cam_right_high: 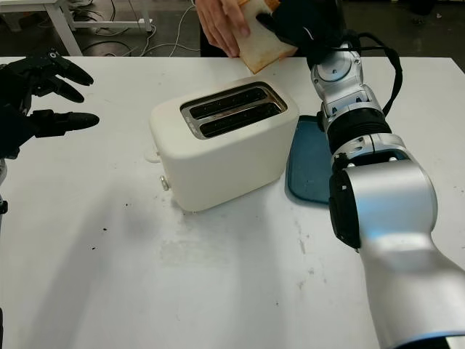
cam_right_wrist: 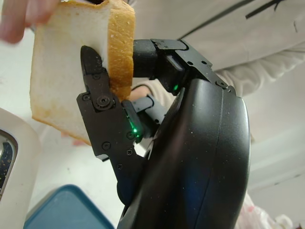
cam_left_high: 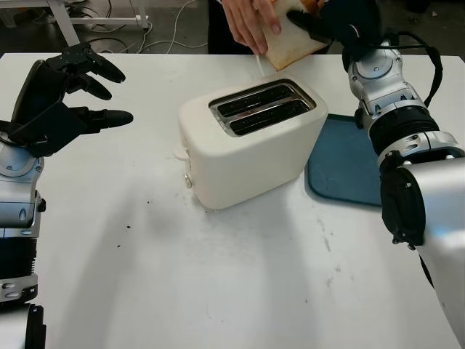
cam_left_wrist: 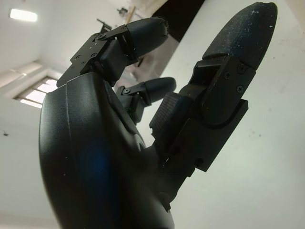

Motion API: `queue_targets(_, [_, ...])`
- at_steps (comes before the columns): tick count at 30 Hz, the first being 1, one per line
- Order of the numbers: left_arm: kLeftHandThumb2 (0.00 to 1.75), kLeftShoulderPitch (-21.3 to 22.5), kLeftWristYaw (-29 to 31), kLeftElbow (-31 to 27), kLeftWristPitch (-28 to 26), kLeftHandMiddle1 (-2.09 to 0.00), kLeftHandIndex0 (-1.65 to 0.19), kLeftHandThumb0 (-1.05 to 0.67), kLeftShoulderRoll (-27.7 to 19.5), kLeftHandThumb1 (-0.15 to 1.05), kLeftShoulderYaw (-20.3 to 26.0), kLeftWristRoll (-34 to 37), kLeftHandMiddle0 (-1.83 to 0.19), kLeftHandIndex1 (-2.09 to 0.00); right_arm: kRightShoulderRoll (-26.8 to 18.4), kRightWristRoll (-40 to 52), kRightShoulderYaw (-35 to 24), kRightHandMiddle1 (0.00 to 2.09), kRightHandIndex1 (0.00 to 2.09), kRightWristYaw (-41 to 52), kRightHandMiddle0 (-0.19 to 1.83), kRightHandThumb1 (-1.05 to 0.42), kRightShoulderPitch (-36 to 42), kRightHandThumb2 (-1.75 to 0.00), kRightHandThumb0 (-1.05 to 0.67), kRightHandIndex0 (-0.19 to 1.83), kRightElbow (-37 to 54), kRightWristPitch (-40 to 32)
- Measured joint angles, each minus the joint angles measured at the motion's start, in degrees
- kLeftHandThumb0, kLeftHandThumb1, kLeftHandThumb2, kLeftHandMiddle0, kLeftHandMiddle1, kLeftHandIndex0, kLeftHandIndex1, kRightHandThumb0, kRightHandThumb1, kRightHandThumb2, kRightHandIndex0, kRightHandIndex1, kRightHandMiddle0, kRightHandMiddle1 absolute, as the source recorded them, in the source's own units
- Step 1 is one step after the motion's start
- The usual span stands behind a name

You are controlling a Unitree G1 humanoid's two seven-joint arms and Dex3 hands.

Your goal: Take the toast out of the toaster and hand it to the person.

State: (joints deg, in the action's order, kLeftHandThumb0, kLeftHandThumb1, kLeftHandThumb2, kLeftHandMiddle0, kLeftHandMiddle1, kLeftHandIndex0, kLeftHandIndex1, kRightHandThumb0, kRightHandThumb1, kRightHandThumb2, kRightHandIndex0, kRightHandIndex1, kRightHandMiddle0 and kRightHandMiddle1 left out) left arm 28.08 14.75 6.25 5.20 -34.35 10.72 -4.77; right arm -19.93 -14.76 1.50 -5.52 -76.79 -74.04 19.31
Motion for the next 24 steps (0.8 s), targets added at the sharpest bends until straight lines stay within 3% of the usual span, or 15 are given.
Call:
queue_targets(12, [0.00,0.0,0.0,0.0,0.0,-1.31,-0.50,-1.05,0.0,0.70,0.0,0.0,-0.49,-1.17,0.0,0.0,-0.3,1.75,1.75,-0.7,0.77,-0.92,0.0,-0.17,-0.33,0.91,0.0,-0.8])
queue_targets(18, [0.00,0.0,0.0,0.0,0.2,-1.33,-0.50,-1.05,0.0,0.71,0.0,0.0,-0.47,-1.18,0.0,-0.4,0.2,1.63,1.75,-1.8,0.75,-0.92,0.3,-0.17,-0.32,0.77,0.0,-0.8])
queue_targets(24, [0.00,0.0,0.0,0.2,0.9,-1.34,-0.48,-1.05,0.0,0.72,0.0,0.0,-0.46,-1.20,0.0,-0.1,-0.2,1.74,1.75,-1.6,0.78,-0.92,0.4,-0.18,-0.28,0.94,0.0,-0.9])
